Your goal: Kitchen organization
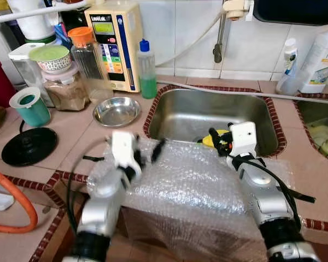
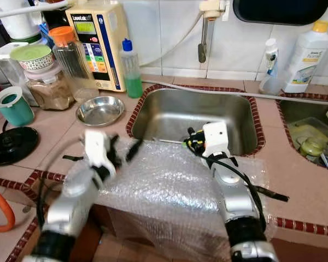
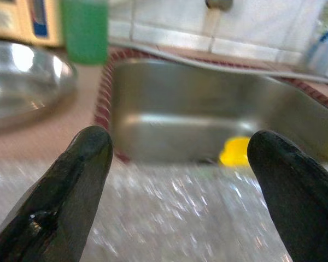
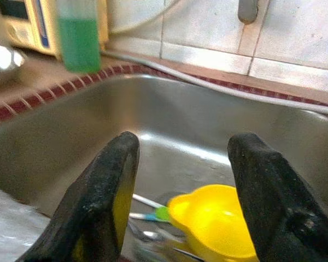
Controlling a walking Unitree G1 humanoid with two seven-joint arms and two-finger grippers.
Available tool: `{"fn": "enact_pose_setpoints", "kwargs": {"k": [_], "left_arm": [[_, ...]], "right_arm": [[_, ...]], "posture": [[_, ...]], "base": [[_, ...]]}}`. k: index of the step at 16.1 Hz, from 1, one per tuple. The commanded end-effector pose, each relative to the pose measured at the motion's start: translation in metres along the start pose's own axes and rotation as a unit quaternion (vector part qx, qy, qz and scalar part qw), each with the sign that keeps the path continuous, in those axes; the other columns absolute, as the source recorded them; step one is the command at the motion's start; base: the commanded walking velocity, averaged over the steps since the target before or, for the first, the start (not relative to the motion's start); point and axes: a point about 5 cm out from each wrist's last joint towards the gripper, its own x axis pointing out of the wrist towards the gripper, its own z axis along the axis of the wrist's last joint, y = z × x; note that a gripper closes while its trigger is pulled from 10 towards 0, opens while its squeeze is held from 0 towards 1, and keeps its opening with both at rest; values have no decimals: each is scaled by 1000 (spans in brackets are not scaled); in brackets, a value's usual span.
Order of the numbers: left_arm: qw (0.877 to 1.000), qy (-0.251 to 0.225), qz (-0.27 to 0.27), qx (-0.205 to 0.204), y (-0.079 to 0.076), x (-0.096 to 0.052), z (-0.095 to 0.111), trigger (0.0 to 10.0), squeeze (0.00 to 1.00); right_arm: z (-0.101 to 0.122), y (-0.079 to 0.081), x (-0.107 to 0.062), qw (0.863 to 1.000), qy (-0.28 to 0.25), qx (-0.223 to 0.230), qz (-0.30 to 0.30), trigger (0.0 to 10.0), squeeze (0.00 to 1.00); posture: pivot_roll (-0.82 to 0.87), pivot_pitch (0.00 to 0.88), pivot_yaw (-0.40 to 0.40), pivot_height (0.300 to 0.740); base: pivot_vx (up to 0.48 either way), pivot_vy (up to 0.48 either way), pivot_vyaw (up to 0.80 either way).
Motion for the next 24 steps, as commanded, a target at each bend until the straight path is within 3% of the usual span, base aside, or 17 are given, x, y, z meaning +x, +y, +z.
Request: {"fn": "enact_pose_setpoints", "kwargs": {"k": [1, 3, 4, 5, 9, 14, 18, 24], "left_arm": [[1000, -3, 31, 5, 8, 0, 3, 10000, 1000], [997, -12, 67, 30, 16, 1, 12, 10000, 1000], [997, -20, 71, 32, 17, 0, 17, 10000, 0], [996, -26, 79, 32, 19, -1, 19, 10000, 0], [989, -21, 146, 9, 34, -5, 13, 10000, 0], [990, -41, 132, 9, 30, -5, 20, 10000, 0], [991, -76, 106, 1, 17, -6, 34, 10000, 0], [992, -87, 94, -6, 14, -6, 39, 10000, 0]], "right_arm": [[7, 5, -3, 1000, -9, 14, 12, 10000, 1000], [17, 18, -11, 999, -30, 20, 29, 10000, 1000], [21, 20, -14, 999, -36, 32, 24, 10000, 310], [23, 22, -18, 998, -39, 42, 20, 10000, 0], [22, 25, -27, 998, -17, 44, 32, 10000, 0], [33, 22, -27, 999, -29, 23, 27, 10000, 0], [48, 16, -32, 998, -63, 16, -4, 10000, 0], [49, 15, -33, 998, -63, 15, -7, 10000, 0]], "posture": [[-38, 0, 108, 740], [-27, 0, 120, 740], [-22, 0, 123, 740], [-22, 0, 123, 740], [-30, 0, 109, 740], [-34, 0, 103, 740], [-42, 0, 98, 740], [-43, 0, 98, 740]], "base": [[0, 0, 0], [0, 0, 0], [0, 0, 0], [0, 0, 0], [0, 0, -714], [0, 0, -128], [0, 0, 0], [198, 0, 0]]}}
